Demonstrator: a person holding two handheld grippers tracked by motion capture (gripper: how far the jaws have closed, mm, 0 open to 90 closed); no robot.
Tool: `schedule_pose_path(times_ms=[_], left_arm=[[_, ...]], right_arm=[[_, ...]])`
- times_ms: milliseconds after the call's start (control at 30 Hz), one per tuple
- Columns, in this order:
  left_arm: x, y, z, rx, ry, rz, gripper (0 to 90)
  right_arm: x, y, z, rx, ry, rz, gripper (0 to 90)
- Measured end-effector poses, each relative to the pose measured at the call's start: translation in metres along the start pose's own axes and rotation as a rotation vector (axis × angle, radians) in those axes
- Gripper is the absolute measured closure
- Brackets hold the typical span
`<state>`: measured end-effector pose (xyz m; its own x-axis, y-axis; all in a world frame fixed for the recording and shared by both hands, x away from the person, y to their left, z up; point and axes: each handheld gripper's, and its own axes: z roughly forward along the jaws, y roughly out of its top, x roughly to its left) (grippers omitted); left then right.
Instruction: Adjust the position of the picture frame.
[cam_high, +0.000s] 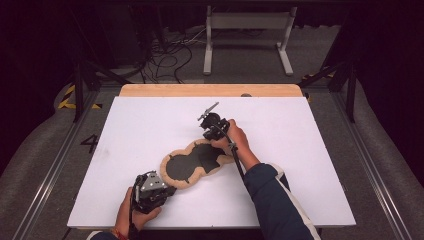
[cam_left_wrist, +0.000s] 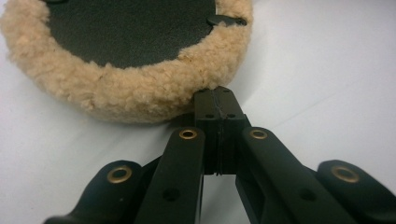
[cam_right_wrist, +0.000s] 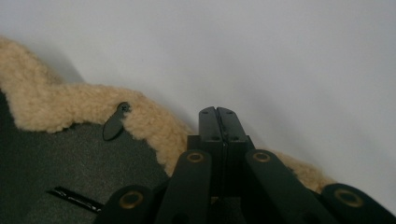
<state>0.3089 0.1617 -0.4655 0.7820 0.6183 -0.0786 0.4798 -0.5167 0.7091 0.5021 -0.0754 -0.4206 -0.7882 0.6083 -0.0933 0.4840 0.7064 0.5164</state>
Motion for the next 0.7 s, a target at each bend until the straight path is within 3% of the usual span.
schedule_pose_path(times_ms=[200, 267, 433, 567, 700], left_arm=[[0.005, 0.005, 0.002, 0.019, -0.015, 0.015, 89.7], [0.007, 0.007, 0.004, 0.019, -0.023, 0.01, 89.7], [0.012, 0.016, 0.01, 0.044, -0.063, 0.048, 89.4], [0.01, 0.022, 0.015, 0.049, -0.067, 0.063, 89.4], [0.011, 0.022, 0.015, 0.045, -0.069, 0.071, 86.9]], right_arm=[[-0.002, -0.018, -0.011, 0.0, -0.016, 0.021, 90.0], [-0.003, -0.03, -0.018, 0.002, -0.024, 0.038, 90.0], [-0.008, -0.053, -0.031, -0.012, -0.009, 0.102, 90.0], [-0.009, -0.073, -0.042, -0.02, -0.009, 0.132, 90.0], [-0.009, -0.09, -0.051, -0.076, -0.015, 0.126, 90.0]])
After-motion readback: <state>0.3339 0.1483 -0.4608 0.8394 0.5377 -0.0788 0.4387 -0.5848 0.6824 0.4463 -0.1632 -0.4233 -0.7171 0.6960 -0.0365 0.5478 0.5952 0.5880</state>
